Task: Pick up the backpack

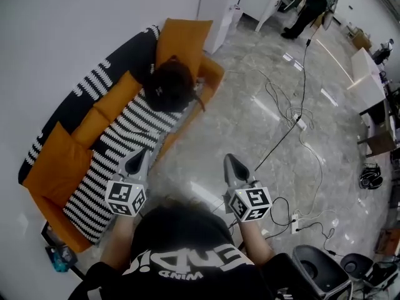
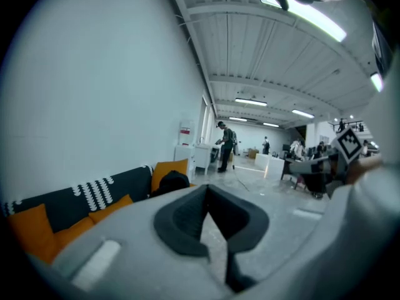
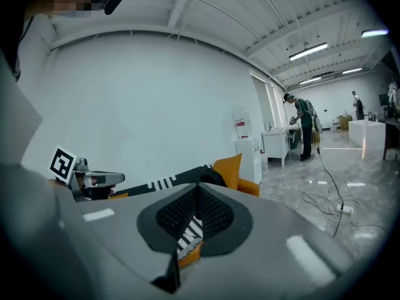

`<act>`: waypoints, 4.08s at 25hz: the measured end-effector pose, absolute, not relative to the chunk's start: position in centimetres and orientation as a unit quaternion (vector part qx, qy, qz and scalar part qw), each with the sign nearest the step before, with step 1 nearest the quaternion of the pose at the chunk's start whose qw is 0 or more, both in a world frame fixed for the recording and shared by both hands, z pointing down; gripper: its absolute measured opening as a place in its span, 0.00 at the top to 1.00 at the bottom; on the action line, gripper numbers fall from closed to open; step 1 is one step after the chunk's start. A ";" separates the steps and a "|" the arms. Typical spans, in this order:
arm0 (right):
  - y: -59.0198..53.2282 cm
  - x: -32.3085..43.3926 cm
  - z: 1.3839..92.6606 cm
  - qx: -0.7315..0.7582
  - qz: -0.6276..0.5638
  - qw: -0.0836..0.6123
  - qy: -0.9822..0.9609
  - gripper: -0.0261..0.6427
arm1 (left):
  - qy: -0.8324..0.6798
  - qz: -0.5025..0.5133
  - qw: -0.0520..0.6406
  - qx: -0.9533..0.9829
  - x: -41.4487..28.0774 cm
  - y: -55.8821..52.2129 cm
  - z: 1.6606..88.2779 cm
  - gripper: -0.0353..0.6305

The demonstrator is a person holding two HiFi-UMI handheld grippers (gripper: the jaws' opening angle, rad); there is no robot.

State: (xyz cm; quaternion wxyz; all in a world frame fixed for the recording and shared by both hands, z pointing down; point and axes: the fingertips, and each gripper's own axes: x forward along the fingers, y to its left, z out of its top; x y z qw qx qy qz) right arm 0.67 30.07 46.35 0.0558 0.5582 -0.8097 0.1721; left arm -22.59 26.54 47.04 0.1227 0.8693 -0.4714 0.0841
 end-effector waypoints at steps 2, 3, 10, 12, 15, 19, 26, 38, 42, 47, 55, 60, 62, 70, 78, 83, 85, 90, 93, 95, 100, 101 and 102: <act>30.3 0.0 46.7 0.561 0.171 0.057 -0.808 0.96 | -0.467 0.084 0.127 0.871 -23.3 26.5 47.8 0.94; 30.4 -0.2 46.9 0.563 0.172 0.057 -0.806 0.96 | -0.465 0.085 0.128 0.872 -23.6 26.4 48.1 0.94; 29.1 -1.2 48.4 0.576 0.190 0.061 -0.793 0.96 | -0.452 0.092 0.143 0.876 -24.7 24.3 49.4 0.94; 28.1 -1.2 48.9 0.579 0.193 0.063 -0.789 0.96 | -0.450 0.093 0.146 0.876 -24.9 23.2 50.0 0.94; 26.2 -1.2 49.8 0.582 0.196 0.064 -0.787 0.96 | -0.451 0.094 0.152 0.875 -25.0 21.1 50.8 0.94; 22.8 -1.0 50.6 0.577 0.201 0.062 -0.789 0.96 | -0.449 0.092 0.153 0.876 -24.4 17.9 51.2 0.94; 14.4 0.8 51.4 0.565 0.201 0.064 -0.797 0.96 | -0.452 0.089 0.142 0.876 -22.7 10.4 51.1 0.94; -4.1 9.2 49.0 0.532 0.209 0.074 -0.817 0.96 | -0.492 0.092 0.178 0.847 -15.6 -7.7 50.2 0.94; -9.0 12.7 48.7 0.518 0.212 0.075 -0.825 0.96 | -0.509 0.095 0.189 0.835 -12.6 -12.2 49.7 0.94; -13.5 14.4 48.8 0.495 0.215 0.073 -0.838 0.96 | -0.524 0.084 0.195 0.825 -10.6 -15.3 48.0 0.94; -17.5 11.3 48.5 0.474 0.211 0.071 -0.852 0.96 | -0.530 0.098 0.217 0.814 -12.3 -17.4 48.8 0.93; -18.9 10.1 48.1 0.480 0.208 0.068 -0.849 0.96 | -0.493 0.080 0.283 0.818 -12.7 -18.3 51.0 0.67; -19.6 9.5 47.9 0.479 0.207 0.069 -0.850 0.96 | -0.472 0.085 0.297 0.825 -12.6 -18.9 51.7 0.54; -21.7 8.9 47.4 0.487 0.197 0.068 -0.848 0.96 | -0.441 0.096 0.363 0.815 -12.4 -20.8 56.9 0.40; -22.7 10.7 47.8 0.510 0.207 0.076 -0.832 0.96 | -0.432 0.106 0.438 0.781 -11.9 -22.9 62.9 0.40; -23.2 11.5 48.3 0.518 0.211 0.084 -0.824 0.96 | -0.428 0.102 0.481 0.759 -11.5 -24.0 65.8 0.41; -23.3 11.9 48.5 0.522 0.213 0.087 -0.821 0.96 | -0.430 0.092 0.497 0.748 -11.5 -24.7 66.9 0.41; -23.4 13.2 49.2 0.534 0.219 0.094 -0.811 0.96 | -0.424 0.060 0.534 0.729 -11.1 -26.7 69.1 0.41; -23.4 13.8 49.4 0.540 0.219 0.098 -0.807 0.96 | -0.415 0.042 0.543 0.729 -10.6 -28.0 69.7 0.43; -23.4 14.0 49.4 0.544 0.220 0.099 -0.804 0.96 | -0.404 0.032 0.548 0.732 -10.3 -28.6 69.6 0.46; -23.2 14.3 49.3 0.552 0.226 0.100 -0.796 0.96 | -0.377 -0.009 0.567 0.732 -9.4 -29.6 68.9 0.57; -23.2 14.4 49.4 0.553 0.227 0.100 -0.795 0.96 | -0.374 -0.015 0.566 0.735 -9.1 -29.7 68.8 0.60; -23.1 14.6 49.5 0.554 0.227 0.101 -0.794 0.96 | -0.372 -0.017 0.563 0.738 -8.8 -29.8 68.7 0.67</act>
